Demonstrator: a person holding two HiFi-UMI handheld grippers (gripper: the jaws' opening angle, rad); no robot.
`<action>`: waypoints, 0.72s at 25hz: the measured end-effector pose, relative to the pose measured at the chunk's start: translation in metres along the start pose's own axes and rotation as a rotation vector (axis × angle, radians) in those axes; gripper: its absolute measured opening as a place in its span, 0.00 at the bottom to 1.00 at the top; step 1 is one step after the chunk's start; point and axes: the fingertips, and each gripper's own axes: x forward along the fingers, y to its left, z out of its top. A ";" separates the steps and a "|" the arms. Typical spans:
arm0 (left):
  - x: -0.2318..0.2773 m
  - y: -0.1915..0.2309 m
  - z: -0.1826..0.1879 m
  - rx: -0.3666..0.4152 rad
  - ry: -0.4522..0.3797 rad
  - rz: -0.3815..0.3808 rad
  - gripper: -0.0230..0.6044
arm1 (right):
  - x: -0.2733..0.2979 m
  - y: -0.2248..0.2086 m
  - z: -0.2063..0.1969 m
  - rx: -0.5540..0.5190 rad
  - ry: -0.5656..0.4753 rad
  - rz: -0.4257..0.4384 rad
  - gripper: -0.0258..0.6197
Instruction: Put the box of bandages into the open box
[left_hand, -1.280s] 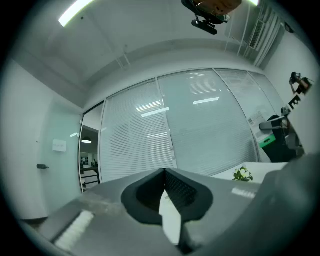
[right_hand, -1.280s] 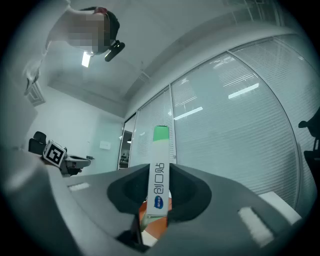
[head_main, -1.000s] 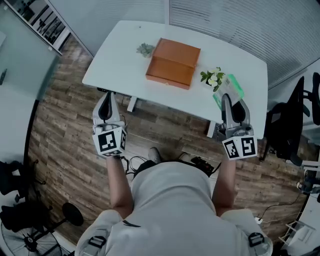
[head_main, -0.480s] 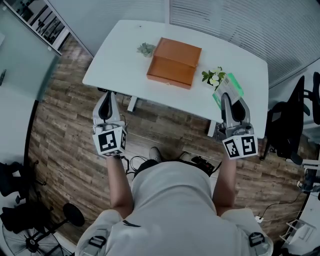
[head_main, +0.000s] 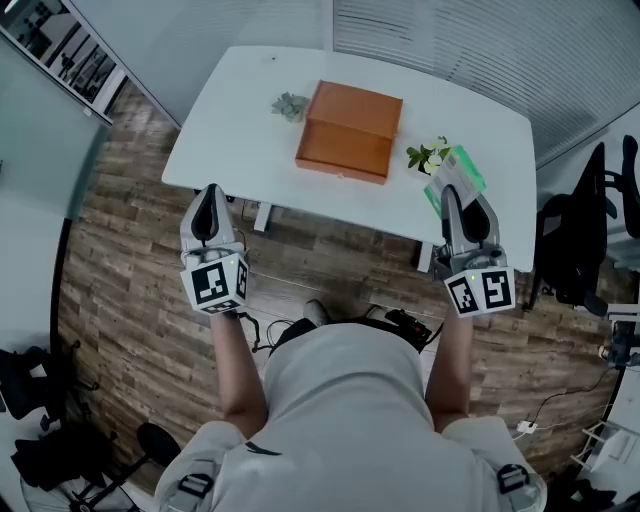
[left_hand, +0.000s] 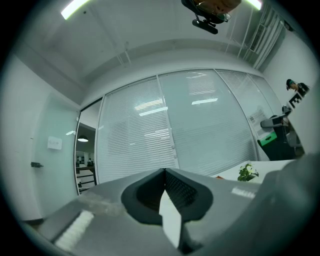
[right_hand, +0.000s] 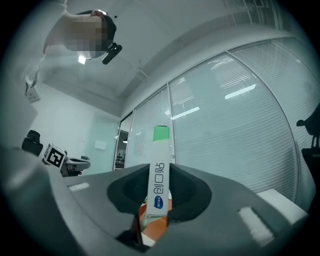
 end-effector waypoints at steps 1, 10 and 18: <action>0.006 0.004 -0.001 0.001 -0.002 -0.007 0.05 | 0.004 0.000 -0.001 -0.002 -0.001 -0.009 0.18; 0.064 0.037 -0.014 -0.055 -0.022 -0.075 0.05 | 0.049 0.002 -0.019 -0.027 0.008 -0.075 0.18; 0.110 0.043 -0.027 -0.031 0.014 -0.059 0.05 | 0.095 -0.017 -0.034 -0.002 0.027 -0.064 0.18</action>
